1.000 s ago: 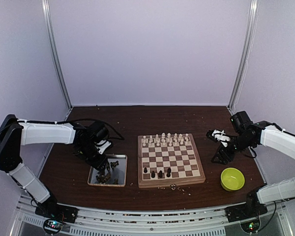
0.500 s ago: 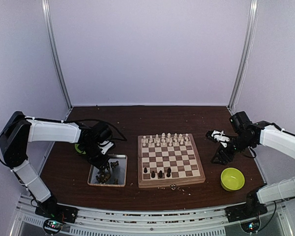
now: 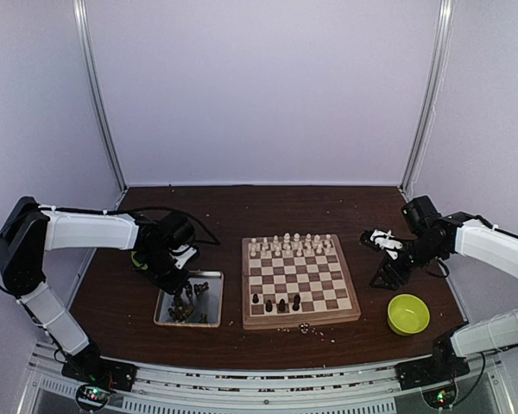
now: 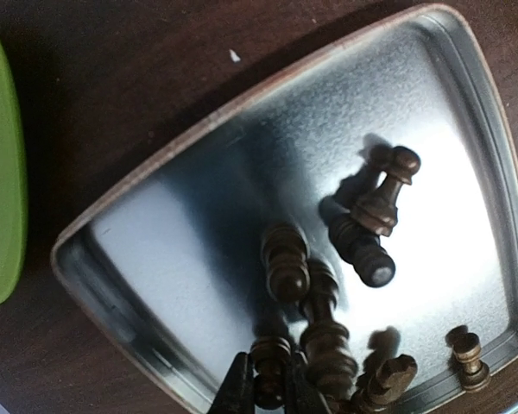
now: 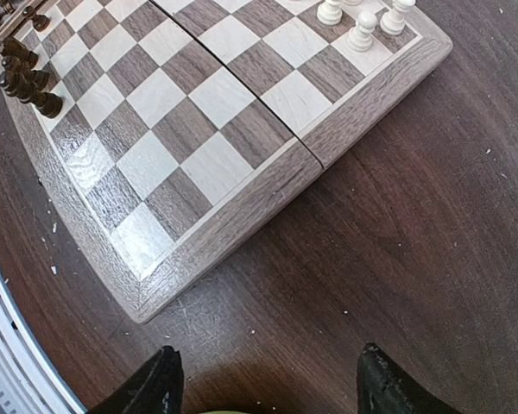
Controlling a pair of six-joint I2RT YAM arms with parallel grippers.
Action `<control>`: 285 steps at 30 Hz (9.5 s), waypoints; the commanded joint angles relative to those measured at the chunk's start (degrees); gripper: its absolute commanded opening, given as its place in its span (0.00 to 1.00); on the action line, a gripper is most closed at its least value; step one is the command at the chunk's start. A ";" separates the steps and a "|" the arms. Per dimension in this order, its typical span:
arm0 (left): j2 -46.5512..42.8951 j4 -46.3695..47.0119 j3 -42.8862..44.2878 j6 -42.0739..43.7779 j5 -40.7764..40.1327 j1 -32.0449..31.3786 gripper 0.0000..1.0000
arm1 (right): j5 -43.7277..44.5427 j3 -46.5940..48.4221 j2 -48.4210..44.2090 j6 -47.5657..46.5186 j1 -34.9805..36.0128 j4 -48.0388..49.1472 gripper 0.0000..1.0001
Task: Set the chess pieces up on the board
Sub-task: Pick up the pawn from the storage box, then place the pawn at g7, then pick up the pawn from the storage box, then place the pawn at f7.
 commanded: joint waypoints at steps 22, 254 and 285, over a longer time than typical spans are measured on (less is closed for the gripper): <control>-9.30 -0.08 14.26 -2.82 13.48 -6.22 0.01 | 1.06 1.39 0.16 -0.35 0.38 -0.49 0.69; -2.85 3.36 9.91 7.00 3.24 -9.28 0.00 | 1.42 1.81 3.83 -0.71 2.05 -1.37 0.71; 19.56 4.53 36.09 9.51 13.07 -19.91 0.00 | 2.34 1.73 0.45 -0.97 2.05 -1.34 0.71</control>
